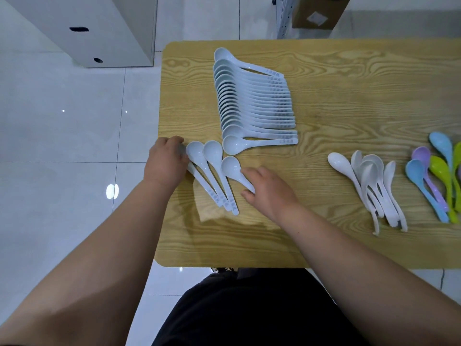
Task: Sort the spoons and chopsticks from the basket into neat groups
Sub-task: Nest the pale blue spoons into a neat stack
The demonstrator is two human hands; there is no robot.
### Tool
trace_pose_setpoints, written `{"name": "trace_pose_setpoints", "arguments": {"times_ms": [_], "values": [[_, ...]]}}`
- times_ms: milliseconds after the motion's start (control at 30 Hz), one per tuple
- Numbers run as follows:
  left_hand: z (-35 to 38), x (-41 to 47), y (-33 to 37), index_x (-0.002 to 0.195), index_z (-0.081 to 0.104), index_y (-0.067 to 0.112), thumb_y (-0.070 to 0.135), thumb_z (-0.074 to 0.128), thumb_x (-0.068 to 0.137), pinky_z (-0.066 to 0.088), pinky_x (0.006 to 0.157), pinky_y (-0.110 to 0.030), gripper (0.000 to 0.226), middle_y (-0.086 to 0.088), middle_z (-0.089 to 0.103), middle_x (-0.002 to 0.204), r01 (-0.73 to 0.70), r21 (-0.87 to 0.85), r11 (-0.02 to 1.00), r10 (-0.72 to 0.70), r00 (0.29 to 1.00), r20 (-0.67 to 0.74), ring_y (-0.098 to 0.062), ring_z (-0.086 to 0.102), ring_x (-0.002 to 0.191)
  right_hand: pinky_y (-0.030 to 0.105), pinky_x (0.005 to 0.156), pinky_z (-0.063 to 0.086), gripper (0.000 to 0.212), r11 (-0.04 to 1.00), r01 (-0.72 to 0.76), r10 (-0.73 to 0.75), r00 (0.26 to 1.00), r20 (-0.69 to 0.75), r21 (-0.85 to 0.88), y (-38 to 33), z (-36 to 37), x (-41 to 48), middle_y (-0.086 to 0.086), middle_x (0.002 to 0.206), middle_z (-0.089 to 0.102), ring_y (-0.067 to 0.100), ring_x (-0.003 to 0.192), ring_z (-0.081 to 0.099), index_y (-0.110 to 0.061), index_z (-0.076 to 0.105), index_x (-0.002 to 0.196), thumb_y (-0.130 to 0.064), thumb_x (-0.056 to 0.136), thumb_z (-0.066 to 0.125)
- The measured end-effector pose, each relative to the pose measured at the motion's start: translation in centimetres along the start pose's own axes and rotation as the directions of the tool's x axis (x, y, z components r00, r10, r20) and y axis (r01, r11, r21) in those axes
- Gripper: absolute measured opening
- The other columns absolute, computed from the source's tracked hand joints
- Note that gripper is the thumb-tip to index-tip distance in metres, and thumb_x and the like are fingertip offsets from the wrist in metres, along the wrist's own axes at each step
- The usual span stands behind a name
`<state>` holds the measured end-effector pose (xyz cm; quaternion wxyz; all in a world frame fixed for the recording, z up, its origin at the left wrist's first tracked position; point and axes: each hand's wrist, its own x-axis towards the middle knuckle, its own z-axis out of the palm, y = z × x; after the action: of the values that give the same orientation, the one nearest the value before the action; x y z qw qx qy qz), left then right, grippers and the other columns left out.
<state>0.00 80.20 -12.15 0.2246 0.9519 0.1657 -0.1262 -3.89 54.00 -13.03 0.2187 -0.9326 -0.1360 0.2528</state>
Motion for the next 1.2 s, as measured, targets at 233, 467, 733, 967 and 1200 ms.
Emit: {"name": "trace_pose_setpoints", "arguments": {"times_ms": [233,467,733,967,1200], "values": [[-0.1,-2.0,-2.0,0.109,0.063,0.019,0.005,0.048,0.086,0.041,0.061,-0.029,0.031,-0.001,0.064,0.099,0.162,-0.202,0.966,-0.144,0.984,0.104,-0.023,0.059,0.084,0.038,0.082,0.051,0.048,0.972,-0.127,0.139,0.989,-0.048,0.195,-1.8,1.1,-0.5,0.004,0.134,0.047,0.025,0.104,0.056,-0.031,0.049,0.138,-0.017,0.092,0.051],[-0.6,-6.0,-3.8,0.087,0.065,0.025,0.026,0.057,0.075,0.053,0.07,-0.035,0.016,0.004,0.068,0.093,0.384,-0.69,0.614,-0.364,0.913,0.184,-0.019,0.064,0.085,0.028,0.066,0.036,0.042,0.979,-0.071,0.105,0.98,-0.171,0.191,-5.8,2.3,0.9,0.009,0.127,0.046,0.021,0.078,0.048,-0.027,0.05,0.137,-0.018,0.095,0.053],[-0.1,-7.8,-4.8,0.107,0.07,0.007,0.0,0.046,0.091,0.063,0.075,-0.04,0.03,-0.01,0.073,0.096,0.443,-0.892,0.085,-0.341,0.855,0.391,-0.027,0.074,0.075,0.037,0.078,0.052,0.035,0.99,-0.058,0.074,0.99,-0.121,0.126,-8.1,3.9,2.5,0.009,0.123,0.041,0.028,0.09,0.056,-0.017,0.053,0.123,-0.013,0.09,0.063],[-0.9,-10.1,-5.2,0.1,0.059,0.006,0.006,0.051,0.095,0.051,0.064,-0.034,0.009,-0.006,0.058,0.071,0.495,-0.853,-0.164,-0.229,0.822,0.521,-0.018,0.056,0.057,0.027,0.074,0.042,0.027,0.939,-0.144,0.175,0.982,-0.072,0.314,-7.5,4.1,0.0,-0.003,0.105,0.057,0.019,0.093,0.058,-0.027,0.062,0.115,-0.016,0.091,0.058],[-2.0,-12.5,-5.9,0.106,0.067,0.01,0.019,0.064,0.094,0.054,0.071,-0.033,0.015,-0.009,0.065,0.096,0.493,-0.846,-0.204,-0.254,0.808,0.532,-0.02,0.064,0.078,0.006,0.063,0.046,0.025,0.726,-0.066,0.104,0.995,-0.014,0.684,-9.5,2.0,-6.2,-0.021,0.087,0.073,-0.005,0.077,0.066,-0.045,0.074,0.091,-0.02,0.085,0.076]]}}
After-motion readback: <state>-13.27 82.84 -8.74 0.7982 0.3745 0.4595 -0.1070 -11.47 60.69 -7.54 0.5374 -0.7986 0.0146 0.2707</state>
